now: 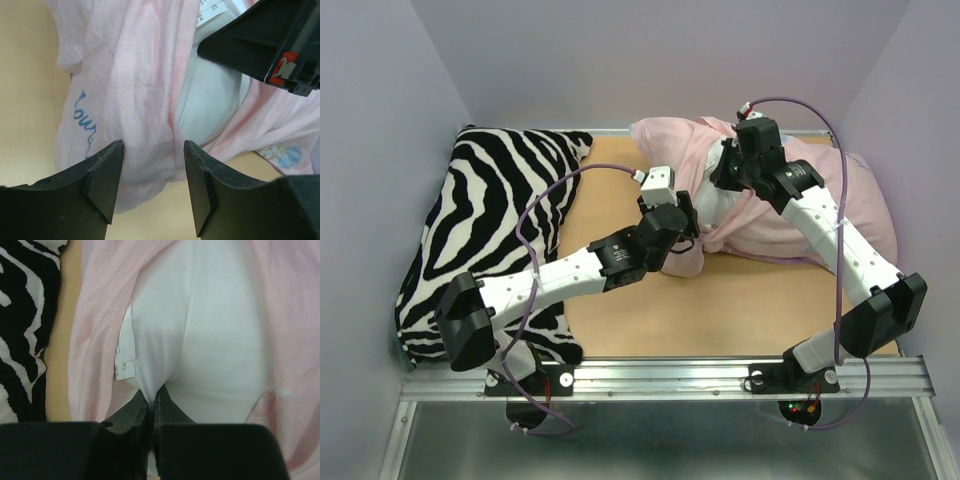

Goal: Remove the pillowcase from the pillow

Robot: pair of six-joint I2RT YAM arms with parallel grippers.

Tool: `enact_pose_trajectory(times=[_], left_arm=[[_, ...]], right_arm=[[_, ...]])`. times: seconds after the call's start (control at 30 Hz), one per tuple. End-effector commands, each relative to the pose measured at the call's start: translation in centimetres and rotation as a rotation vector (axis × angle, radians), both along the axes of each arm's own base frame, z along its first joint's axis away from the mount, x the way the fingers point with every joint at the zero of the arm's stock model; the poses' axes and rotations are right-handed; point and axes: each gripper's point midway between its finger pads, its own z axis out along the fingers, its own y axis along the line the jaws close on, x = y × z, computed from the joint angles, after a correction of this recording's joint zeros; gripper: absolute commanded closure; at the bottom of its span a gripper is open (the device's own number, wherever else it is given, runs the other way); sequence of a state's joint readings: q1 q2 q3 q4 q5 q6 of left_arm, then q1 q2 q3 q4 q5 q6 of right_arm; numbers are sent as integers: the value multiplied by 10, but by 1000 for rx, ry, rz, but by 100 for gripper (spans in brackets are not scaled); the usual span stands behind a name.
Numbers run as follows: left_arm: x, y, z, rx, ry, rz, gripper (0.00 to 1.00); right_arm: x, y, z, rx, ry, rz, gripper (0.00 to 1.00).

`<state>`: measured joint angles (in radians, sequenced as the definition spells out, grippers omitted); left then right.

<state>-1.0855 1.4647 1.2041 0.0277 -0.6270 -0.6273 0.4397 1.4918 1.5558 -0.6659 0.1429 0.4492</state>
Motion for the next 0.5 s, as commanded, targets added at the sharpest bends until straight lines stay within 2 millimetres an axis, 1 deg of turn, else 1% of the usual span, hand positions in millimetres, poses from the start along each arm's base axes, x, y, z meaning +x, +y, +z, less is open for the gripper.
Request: enact_pose_trajectory(times=[0.0, 0.03, 0.13, 0.17, 0.23, 0.33, 0.37, 0.4, 0.47], left_arm=[[0, 3, 42, -93, -68, -5, 38], [1, 4, 37, -76, -53, 7, 38], [9, 4, 30, -39, -37, 51, 38], [11, 6, 24, -16, -21, 65, 38], [15, 1, 19, -7, -9, 71, 38], [20, 0, 15, -7, -6, 80, 38], [20, -1, 18, -19, -17, 78, 38], [20, 0, 14, -11, -13, 71, 38], [22, -2, 15, -21, -19, 64, 39]], right_arm=[[12, 3, 41, 67, -148, -25, 100], [13, 4, 40, 67, -148, -25, 99], [12, 4, 42, 68, -150, -25, 99], [12, 4, 42, 68, -150, -25, 99], [13, 4, 42, 69, -152, -25, 100], [12, 5, 41, 68, -149, -20, 99], [12, 4, 41, 67, -147, -22, 99], [12, 5, 40, 66, -146, -22, 100], [12, 3, 39, 60, -147, -26, 99]])
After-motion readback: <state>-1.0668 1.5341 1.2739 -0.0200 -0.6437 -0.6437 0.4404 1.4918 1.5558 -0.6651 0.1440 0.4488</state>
